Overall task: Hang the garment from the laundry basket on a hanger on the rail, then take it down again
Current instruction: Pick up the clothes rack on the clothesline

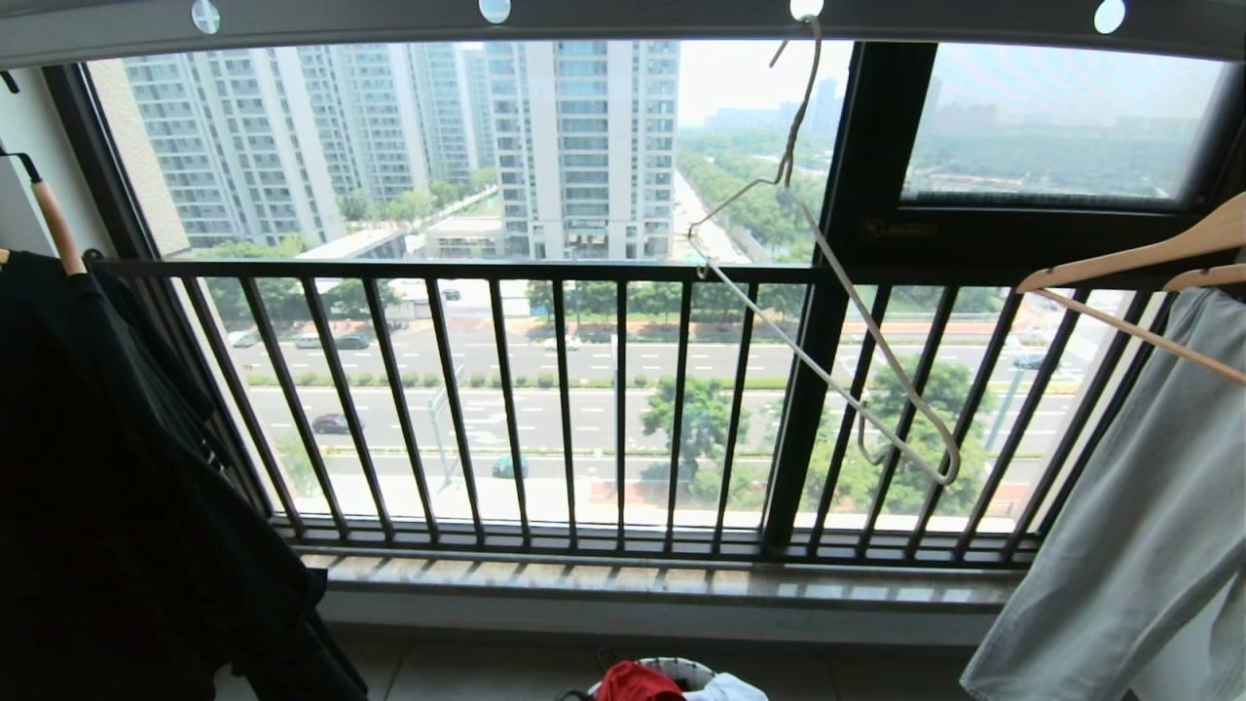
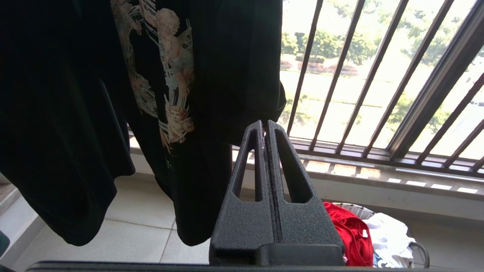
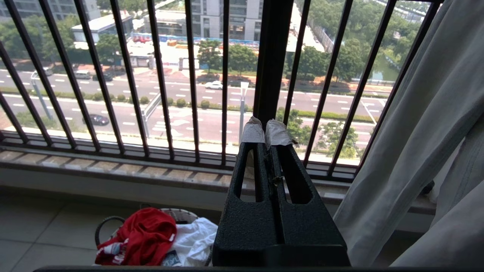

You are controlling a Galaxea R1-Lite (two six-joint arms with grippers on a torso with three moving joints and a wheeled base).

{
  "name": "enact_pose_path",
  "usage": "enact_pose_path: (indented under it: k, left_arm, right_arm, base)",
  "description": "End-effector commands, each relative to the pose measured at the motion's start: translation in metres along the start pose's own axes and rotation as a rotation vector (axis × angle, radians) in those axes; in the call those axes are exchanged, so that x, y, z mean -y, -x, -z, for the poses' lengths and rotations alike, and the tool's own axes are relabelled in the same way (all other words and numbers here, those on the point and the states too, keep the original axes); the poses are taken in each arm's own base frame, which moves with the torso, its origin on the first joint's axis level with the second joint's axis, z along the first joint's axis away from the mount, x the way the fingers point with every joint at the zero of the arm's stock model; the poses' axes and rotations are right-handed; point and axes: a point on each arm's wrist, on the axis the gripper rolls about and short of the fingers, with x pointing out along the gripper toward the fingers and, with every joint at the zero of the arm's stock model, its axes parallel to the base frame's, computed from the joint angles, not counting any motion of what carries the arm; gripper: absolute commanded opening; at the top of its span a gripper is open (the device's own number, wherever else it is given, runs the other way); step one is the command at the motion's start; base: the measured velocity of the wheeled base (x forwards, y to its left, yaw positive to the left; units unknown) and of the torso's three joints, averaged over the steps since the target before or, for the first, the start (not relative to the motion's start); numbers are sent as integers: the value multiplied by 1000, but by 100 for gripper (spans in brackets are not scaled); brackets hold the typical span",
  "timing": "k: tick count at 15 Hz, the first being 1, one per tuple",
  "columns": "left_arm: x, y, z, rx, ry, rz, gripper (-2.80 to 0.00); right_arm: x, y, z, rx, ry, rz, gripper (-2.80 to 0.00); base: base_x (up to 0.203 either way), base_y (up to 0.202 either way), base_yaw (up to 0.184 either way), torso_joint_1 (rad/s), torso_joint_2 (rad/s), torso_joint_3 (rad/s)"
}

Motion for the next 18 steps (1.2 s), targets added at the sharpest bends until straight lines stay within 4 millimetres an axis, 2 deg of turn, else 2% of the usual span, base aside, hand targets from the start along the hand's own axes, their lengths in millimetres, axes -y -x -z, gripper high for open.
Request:
enact_pose_path:
  k: [1,6,9,15,18]
  left_arm:
    - [0,0,0,-2,1,1,-280]
    - [0,0,0,-2,1,-1,-280]
    - [0,0,0,-2,1,0,-280]
    - [0,0,0,-2,1,0,-280]
    - [0,0,0,-2,1,1,-280]
  right_arm:
    - [0,6,-18,29,1,-2,-280]
    - [2,2,-71,50,2,-4,-280]
    - [3,-8,-94,33,1,-3,-280]
    - [5,-46,-147,-26,-1,-9,-280]
    - [6,-78,-164,-92,-8,-64,-280]
  base:
    - [0,0,0,0,0,0]
    - [0,0,0,0,0,0]
    - [0,0,0,0,0,0]
    - [0,0,0,0,0,0]
    - [0,0,0,0,0,0]
